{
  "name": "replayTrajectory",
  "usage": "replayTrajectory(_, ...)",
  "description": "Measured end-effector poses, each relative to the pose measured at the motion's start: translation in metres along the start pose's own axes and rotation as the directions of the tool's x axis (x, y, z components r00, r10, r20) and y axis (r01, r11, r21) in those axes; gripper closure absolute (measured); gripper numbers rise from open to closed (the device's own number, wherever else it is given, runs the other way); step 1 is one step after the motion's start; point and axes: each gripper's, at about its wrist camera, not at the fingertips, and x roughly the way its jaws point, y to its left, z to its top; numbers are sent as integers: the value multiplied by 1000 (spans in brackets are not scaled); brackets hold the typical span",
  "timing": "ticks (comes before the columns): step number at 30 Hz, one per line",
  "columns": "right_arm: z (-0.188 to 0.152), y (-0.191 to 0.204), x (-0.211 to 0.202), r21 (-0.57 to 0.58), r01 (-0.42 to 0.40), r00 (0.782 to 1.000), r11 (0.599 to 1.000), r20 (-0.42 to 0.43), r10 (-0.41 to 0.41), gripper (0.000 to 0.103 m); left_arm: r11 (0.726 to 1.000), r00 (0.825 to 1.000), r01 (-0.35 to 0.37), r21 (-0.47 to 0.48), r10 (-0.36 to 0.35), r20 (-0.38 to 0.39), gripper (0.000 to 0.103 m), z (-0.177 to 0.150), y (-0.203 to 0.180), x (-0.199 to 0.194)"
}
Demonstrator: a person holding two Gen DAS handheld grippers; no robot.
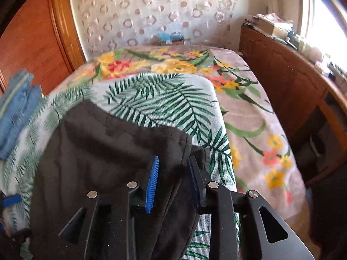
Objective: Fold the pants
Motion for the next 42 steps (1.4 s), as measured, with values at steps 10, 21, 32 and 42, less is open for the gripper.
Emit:
replayTrajectory(10, 0, -8, 6, 9, 4, 1000, 1000, 10, -4, 81, 1000, 1000, -17, 15, 17, -5, 24, 1, -2, 2)
replayTrajectory(21, 7, 1, 14, -39, 33, 999, 999, -8, -34, 99, 999, 999, -32, 37, 32, -12, 23, 0, -4, 3)
replayTrajectory(32, 7, -26, -19, 55, 88, 992, 995, 85, -93, 93, 998, 999, -36, 43, 37, -13, 23, 0, -5, 4)
replayTrajectory(42, -26, -11, -40, 17, 17, 1000, 1000, 26, -17, 92, 998, 999, -39, 45, 39, -13, 22, 0, -5, 4)
